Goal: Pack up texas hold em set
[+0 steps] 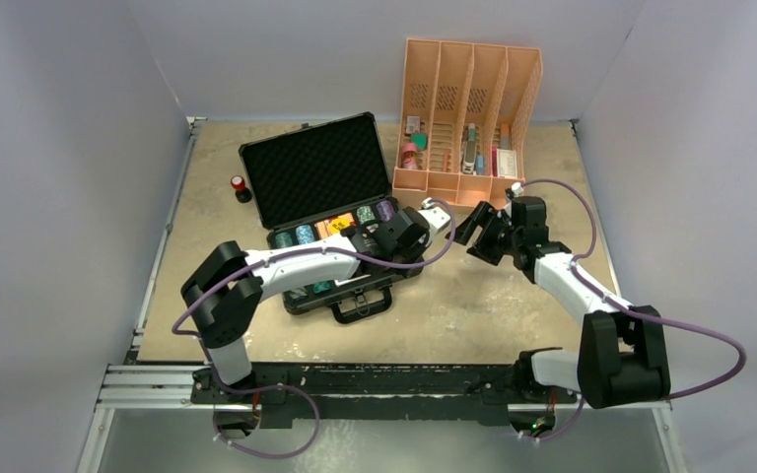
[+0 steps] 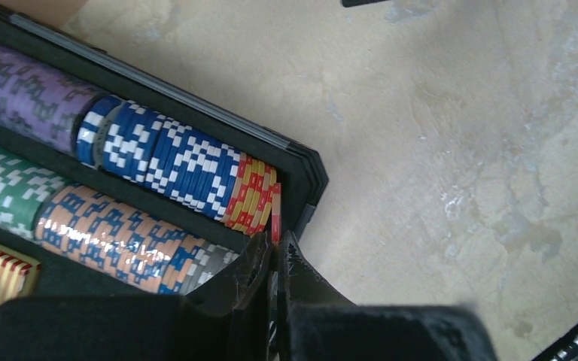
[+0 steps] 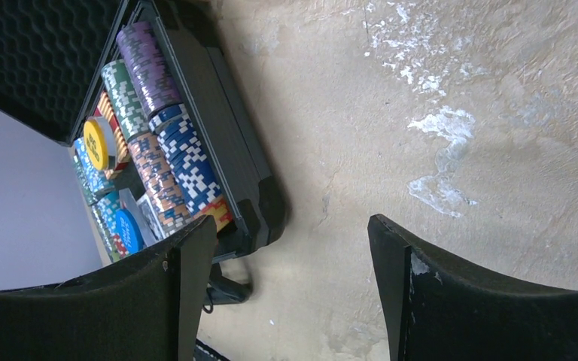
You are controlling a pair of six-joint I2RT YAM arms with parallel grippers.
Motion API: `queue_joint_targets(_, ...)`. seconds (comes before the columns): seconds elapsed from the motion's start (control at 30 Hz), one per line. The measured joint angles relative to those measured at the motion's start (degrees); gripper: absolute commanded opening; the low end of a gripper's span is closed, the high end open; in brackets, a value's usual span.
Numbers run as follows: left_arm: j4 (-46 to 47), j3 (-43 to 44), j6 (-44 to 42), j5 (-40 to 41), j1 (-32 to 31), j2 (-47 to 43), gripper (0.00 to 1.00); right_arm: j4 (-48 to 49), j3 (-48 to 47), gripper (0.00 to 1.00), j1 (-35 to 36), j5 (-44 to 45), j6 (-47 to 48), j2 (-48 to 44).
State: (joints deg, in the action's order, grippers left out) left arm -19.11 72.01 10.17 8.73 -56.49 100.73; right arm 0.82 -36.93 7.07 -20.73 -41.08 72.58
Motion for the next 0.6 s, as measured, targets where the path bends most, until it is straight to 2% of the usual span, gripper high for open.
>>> queue_joint_targets(0.37,-2.95,1.73,-2.91,4.13,0.22,0.76,0.0,0.0,0.0,0.75,0.0,-0.96,0.13,0.0)
queue_joint_targets(0.6,-2.89,2.23,-4.46,3.91,0.22,2.73,0.18,0.0,0.0,0.75,0.0,-1.33,0.17,0.02)
